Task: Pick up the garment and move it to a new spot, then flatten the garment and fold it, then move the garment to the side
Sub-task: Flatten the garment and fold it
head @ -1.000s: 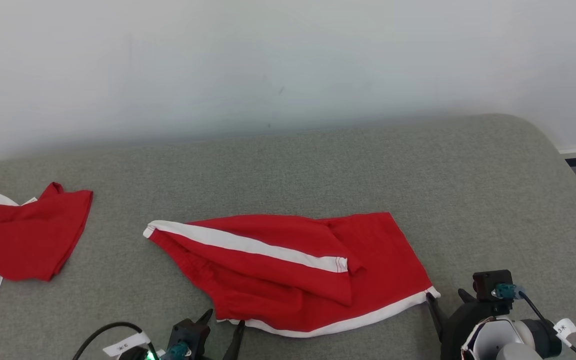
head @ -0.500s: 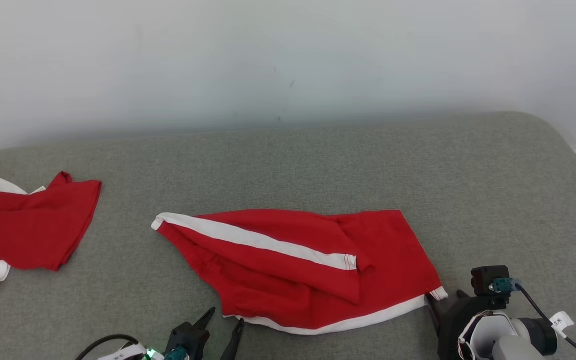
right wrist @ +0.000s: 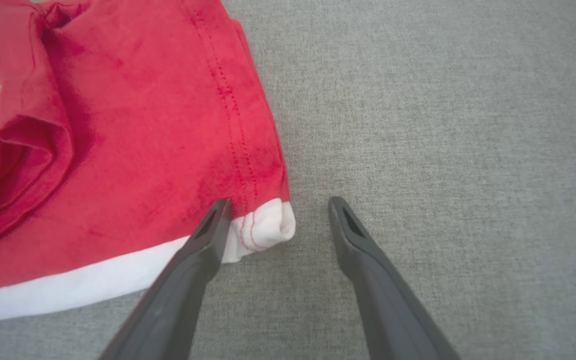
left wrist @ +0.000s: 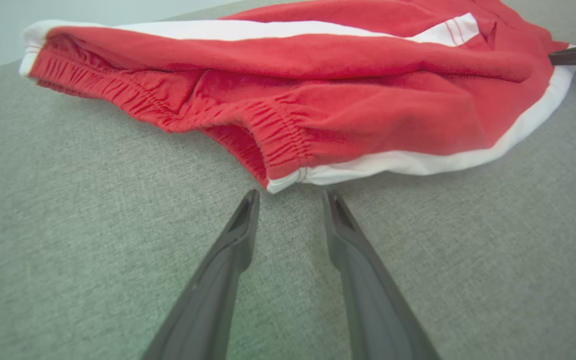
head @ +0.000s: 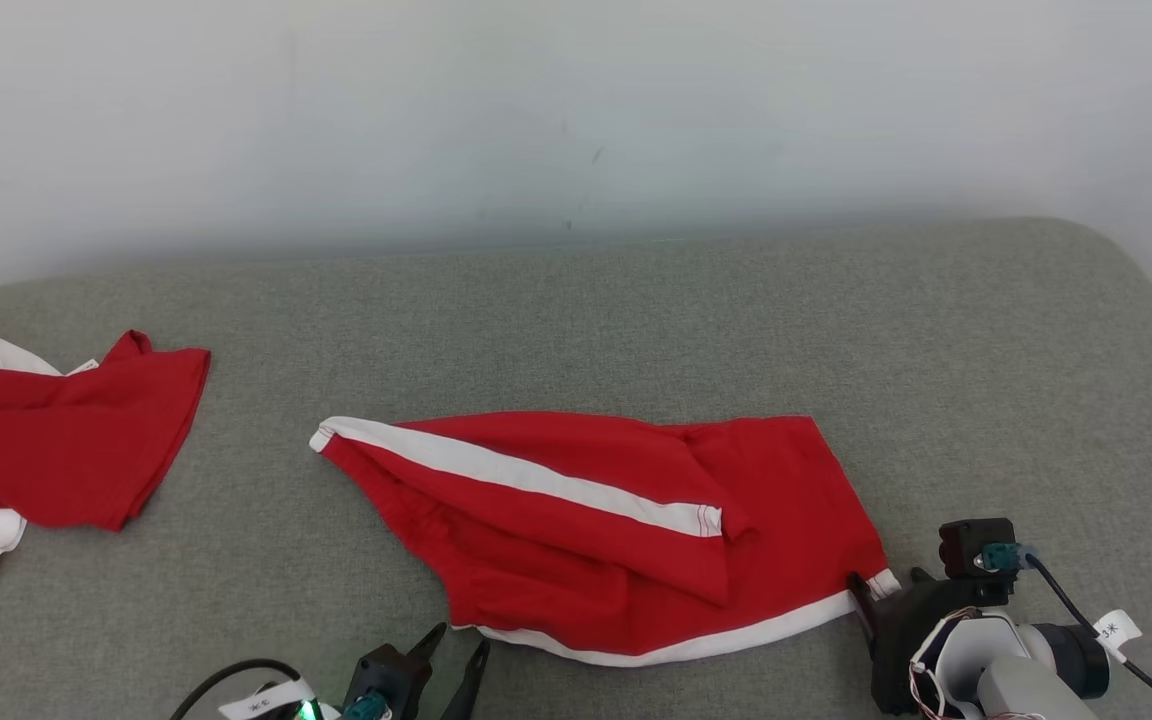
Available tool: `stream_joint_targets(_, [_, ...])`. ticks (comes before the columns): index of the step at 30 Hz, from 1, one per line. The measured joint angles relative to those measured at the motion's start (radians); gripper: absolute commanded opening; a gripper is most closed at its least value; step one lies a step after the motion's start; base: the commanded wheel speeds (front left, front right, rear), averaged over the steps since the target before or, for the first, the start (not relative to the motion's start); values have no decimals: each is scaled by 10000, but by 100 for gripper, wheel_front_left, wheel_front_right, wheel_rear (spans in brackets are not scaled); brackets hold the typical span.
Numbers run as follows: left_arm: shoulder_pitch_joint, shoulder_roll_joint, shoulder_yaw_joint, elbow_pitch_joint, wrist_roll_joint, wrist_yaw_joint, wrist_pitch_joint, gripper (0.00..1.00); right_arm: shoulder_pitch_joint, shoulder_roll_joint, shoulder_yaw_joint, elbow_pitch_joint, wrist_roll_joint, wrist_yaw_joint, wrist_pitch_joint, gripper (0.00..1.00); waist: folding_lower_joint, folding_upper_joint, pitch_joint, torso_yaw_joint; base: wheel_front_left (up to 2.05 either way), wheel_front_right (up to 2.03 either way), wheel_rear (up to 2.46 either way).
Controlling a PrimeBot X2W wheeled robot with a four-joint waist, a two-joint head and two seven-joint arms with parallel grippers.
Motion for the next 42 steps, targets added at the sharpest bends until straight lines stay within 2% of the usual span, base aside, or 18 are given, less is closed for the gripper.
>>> stream_joint_targets(2, [-116,-59,-12,113,-2,-12,-2,60,-68,10,48,109,10,0,-17,100,0,0,4,-11,0,0,0])
stream_joint_targets(3, [-157,-79,-19,153,-2,-12,0,47,-106,10,73,155,12,0,-17,100,0,0,7,-20,0,0,0])
stream_joint_targets(4, [-200,-98,-19,190,-2,-13,0,39,-136,10,92,199,13,0,-19,100,0,0,9,-30,0,0,0])
stream_joint_targets(5, [-236,-111,-17,215,-4,-15,-2,24,-160,10,109,236,17,0,-25,100,0,0,9,-40,0,0,0])
stream_joint_targets(7, [-247,-117,-21,251,-4,-21,-2,2,-194,10,136,314,54,0,-56,100,0,0,5,-66,0,0,0])
stream_joint_targets(12, [-247,-121,44,247,-6,-12,0,0,-255,6,205,483,113,0,-115,98,0,0,-22,-100,0,0,0])
stream_joint_targets(13, [-247,-121,50,219,-4,-12,-2,0,-263,2,219,514,132,0,-123,80,0,0,-33,-96,0,0,0])
stream_joint_targets(14, [-247,-121,56,201,0,-12,-2,0,-265,-4,240,539,165,0,-167,44,0,0,-45,-92,0,0,0])
stream_joint_targets(15, [-247,-123,56,188,12,-12,0,0,-265,-10,259,564,173,0,-198,28,0,0,-58,-89,0,0,0])
stream_joint_targets(16, [-247,-123,54,176,19,-12,-2,0,-266,-12,291,581,174,0,-205,0,0,0,-73,-86,0,0,0])
stream_joint_targets(22, [-176,-159,268,-119,-77,-23,-2,0,-245,0,384,617,387,0,-460,0,0,0,-205,-49,0,0,0])
stream_joint_targets(31, [391,-58,855,-1315,-274,21,0,0,312,-142,113,48,1156,0,-759,0,0,0,-476,82,0,0,0])
stream_joint_targets(34, [526,-10,999,-1647,-311,69,0,0,484,-165,46,-362,1476,0,-780,0,0,0,-563,77,0,0,0])
stream_joint_targets(37, [687,-27,1306,-2190,-723,50,-2,0,726,-109,-75,-1273,2080,0,-890,0,-1,0,-650,49,0,0,0])
stream_joint_targets(42, [649,10,1593,-2794,-1511,-209,401,0,687,-79,-215,-2309,2709,0,-665,0,-1,0,-529,38,0,0,0])
